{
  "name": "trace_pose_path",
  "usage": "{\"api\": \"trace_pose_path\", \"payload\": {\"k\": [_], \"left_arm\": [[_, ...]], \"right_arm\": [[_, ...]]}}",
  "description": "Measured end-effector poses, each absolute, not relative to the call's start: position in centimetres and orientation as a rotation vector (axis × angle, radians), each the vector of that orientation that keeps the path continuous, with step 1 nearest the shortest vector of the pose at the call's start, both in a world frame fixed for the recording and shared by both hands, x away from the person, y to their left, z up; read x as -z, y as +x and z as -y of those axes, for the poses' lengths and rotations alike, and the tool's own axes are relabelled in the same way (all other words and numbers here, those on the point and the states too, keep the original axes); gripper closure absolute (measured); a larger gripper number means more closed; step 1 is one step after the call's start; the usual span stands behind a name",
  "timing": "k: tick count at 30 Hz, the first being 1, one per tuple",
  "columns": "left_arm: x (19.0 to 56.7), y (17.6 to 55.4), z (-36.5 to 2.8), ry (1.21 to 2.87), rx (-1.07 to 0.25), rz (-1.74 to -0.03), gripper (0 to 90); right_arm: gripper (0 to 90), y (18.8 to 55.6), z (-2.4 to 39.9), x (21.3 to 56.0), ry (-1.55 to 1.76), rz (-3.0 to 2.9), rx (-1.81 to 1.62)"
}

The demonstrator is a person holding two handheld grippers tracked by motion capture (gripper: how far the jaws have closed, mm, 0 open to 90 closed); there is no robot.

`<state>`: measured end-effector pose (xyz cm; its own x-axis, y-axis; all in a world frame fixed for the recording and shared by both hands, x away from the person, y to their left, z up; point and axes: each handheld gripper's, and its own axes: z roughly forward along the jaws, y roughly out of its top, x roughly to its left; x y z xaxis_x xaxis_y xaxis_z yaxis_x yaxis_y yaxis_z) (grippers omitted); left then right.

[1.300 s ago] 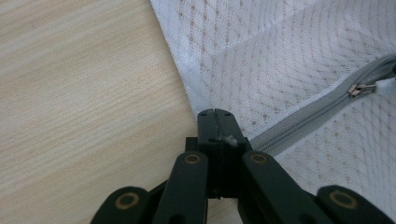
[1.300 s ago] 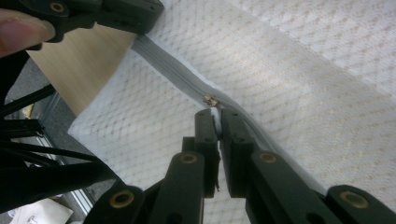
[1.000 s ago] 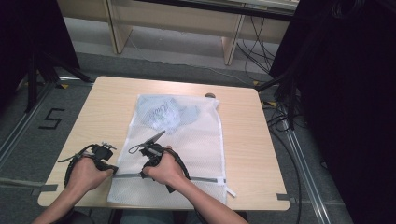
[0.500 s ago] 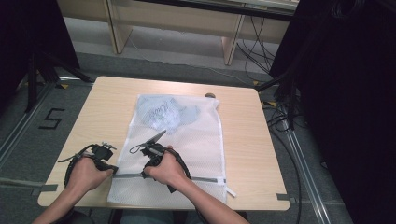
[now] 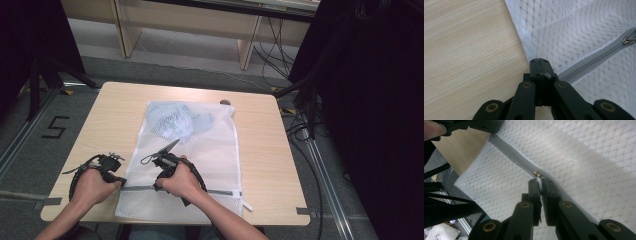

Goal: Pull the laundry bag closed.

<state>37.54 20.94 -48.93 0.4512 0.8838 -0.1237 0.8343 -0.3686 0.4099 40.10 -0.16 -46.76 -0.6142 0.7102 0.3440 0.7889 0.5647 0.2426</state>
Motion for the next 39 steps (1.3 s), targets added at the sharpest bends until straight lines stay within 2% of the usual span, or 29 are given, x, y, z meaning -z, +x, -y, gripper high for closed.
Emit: {"api": "trace_pose_path", "payload": {"k": [39], "left_arm": [[48.9, 37.5, -20.9, 2.291, -0.163, -1.446, 89.8]], "right_arm": [[86.9, 40.0, 2.0, 46.2, -1.279, 2.548, 0.587]]}}
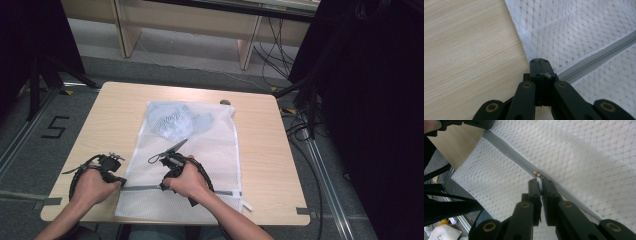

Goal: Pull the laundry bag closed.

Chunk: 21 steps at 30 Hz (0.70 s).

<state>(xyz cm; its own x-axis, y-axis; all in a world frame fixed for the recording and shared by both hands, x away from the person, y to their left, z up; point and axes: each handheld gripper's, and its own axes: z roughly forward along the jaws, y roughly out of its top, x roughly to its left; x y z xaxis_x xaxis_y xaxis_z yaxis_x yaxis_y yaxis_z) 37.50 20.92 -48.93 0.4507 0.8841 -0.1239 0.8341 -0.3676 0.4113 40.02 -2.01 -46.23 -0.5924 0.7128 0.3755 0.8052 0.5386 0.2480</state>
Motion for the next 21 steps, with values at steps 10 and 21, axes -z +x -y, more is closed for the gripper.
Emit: {"api": "trace_pose_path", "payload": {"k": [10, 21], "left_arm": [[48.9, 37.5, -20.9, 2.295, -0.163, -1.447, 89.8], [48.9, 37.5, -20.9, 2.296, -0.16, -1.44, 89.8]], "right_arm": [[86.9, 40.0, 2.5, 46.3, -1.286, 2.565, 0.585], [86.8, 40.1, 3.1, 46.2, -1.296, 2.564, 0.584]]}}
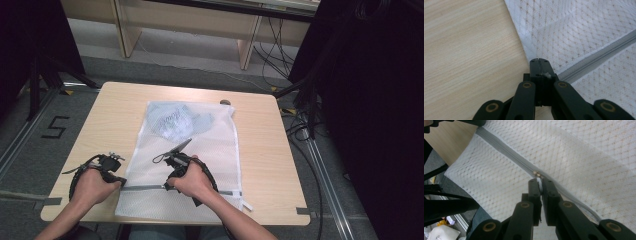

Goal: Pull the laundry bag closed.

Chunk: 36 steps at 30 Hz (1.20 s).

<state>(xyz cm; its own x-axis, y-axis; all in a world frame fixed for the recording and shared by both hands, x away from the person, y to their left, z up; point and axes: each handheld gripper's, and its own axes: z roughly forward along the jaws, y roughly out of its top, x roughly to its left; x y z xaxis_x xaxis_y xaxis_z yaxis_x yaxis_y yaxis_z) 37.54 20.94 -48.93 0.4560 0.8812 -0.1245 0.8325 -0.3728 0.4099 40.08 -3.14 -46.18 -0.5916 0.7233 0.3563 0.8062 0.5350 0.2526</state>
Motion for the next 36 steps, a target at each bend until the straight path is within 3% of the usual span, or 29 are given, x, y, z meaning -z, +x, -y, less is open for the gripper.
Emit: {"api": "trace_pose_path", "payload": {"k": [36], "left_arm": [[49.0, 37.3, -20.7, 2.251, -0.147, -1.497, 89.8]], "right_arm": [[86.8, 40.6, 5.8, 45.5, -1.364, 2.539, 0.575]]}}
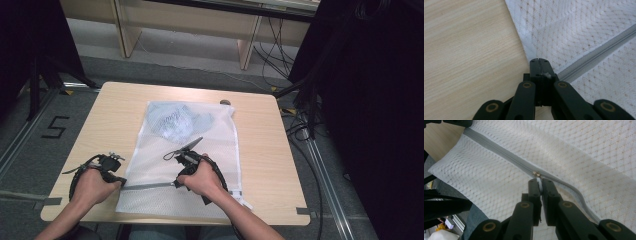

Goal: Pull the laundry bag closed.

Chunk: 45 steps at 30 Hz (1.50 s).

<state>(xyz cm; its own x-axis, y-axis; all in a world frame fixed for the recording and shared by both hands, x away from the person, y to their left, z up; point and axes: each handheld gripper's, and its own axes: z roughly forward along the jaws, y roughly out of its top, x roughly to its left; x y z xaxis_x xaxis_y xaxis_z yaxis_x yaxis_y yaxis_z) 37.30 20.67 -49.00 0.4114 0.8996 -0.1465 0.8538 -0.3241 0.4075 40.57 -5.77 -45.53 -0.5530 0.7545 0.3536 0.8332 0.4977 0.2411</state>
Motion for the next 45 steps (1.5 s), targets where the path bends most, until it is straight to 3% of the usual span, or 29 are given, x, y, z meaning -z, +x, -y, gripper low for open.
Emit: {"api": "trace_pose_path", "payload": {"k": [45], "left_arm": [[49.0, 37.3, -20.7, 2.237, -0.136, -1.509, 89.7]], "right_arm": [[86.7, 40.7, 8.5, 45.7, -1.42, 2.536, 0.591]]}}
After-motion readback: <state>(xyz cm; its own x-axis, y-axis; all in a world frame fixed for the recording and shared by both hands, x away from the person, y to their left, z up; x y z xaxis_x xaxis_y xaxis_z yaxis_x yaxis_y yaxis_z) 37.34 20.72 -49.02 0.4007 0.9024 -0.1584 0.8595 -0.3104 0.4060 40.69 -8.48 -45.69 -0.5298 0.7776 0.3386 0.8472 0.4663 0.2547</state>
